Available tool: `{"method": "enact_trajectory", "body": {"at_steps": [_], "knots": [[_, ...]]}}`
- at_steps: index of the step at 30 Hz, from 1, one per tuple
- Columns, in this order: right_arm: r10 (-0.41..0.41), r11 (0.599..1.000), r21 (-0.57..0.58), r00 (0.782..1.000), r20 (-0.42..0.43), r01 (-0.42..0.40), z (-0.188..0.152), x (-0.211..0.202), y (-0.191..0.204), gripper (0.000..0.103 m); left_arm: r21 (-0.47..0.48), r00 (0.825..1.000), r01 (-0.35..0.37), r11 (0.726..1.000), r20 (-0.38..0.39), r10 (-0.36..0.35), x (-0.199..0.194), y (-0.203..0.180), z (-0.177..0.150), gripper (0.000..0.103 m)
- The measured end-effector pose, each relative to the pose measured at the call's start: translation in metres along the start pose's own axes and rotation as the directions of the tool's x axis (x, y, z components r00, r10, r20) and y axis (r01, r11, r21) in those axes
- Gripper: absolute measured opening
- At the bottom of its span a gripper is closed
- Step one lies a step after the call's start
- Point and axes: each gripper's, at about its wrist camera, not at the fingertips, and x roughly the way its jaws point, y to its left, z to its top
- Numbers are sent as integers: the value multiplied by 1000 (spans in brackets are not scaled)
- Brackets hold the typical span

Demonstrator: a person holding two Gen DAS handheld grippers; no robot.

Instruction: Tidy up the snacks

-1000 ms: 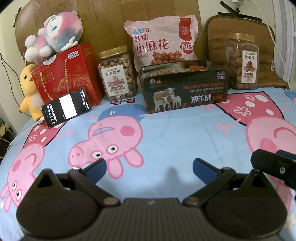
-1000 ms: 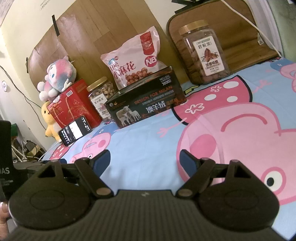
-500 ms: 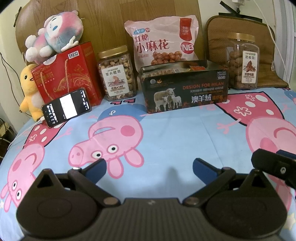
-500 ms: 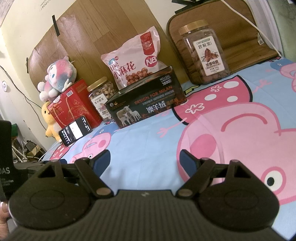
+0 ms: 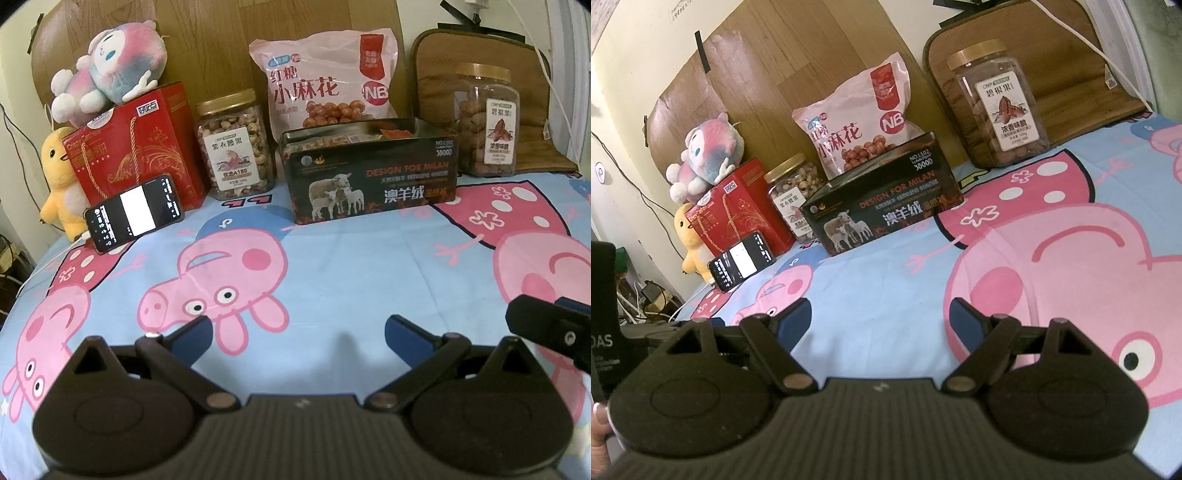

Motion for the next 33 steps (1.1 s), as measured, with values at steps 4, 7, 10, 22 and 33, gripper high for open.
{"method": "enact_trajectory", "body": {"at_steps": [4, 7, 10, 22, 33], "knots": [[0, 1000, 1, 1000, 0, 0, 0, 0, 0, 84, 1, 1000, -4, 1000, -1, 4, 1, 1, 0, 103], [1, 1000, 1, 1000, 0, -1, 0, 0, 0, 84, 1, 1000, -5, 1000, -2, 5, 1, 0, 1, 103], [1, 1000, 2, 1000, 0, -1, 0, -1, 0, 84, 2, 1000, -5, 1000, -1, 5, 1, 0, 1, 103], [2, 1000, 2, 1000, 1, -2, 0, -1, 0, 84, -2, 1000, -16, 1000, 3, 16, 1, 3, 1, 103], [3, 1000, 3, 1000, 4, -3, 1, -2, 0, 84, 0, 999, -45, 999, 20, 45, -2, 3, 1, 103]]}}
